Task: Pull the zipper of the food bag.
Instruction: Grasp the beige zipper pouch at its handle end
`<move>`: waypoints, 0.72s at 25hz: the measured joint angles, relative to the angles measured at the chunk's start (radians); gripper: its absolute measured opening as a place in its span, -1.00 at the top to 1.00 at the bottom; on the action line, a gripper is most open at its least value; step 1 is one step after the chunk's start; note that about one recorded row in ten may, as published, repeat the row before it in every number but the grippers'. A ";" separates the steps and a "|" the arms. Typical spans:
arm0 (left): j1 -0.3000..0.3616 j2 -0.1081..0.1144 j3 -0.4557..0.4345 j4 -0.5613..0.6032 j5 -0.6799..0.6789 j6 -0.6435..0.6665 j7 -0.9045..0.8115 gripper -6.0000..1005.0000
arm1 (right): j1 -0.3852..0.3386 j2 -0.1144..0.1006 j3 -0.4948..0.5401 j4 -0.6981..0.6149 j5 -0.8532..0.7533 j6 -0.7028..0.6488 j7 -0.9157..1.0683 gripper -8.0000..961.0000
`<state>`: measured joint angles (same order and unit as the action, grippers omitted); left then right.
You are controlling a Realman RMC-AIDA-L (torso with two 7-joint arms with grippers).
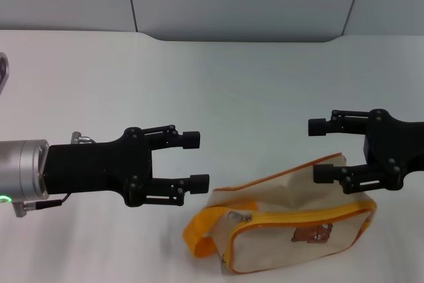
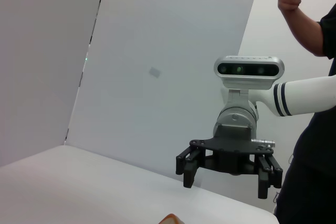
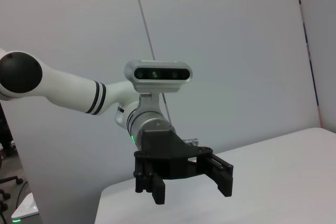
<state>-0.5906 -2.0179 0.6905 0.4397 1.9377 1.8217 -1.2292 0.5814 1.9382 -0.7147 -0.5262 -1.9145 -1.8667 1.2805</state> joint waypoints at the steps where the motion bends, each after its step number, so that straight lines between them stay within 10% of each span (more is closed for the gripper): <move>1: 0.000 0.000 0.000 0.000 0.000 0.001 -0.001 -0.64 | 0.000 0.000 0.000 0.000 0.000 0.000 0.000 -0.73; 18: 0.035 -0.001 0.044 0.001 0.014 0.053 0.032 -0.59 | 0.001 -0.001 0.001 -0.002 -0.002 0.000 0.000 -0.73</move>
<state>-0.5557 -2.0191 0.7346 0.4404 1.9516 1.8751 -1.1974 0.5828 1.9372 -0.7139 -0.5277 -1.9162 -1.8665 1.2807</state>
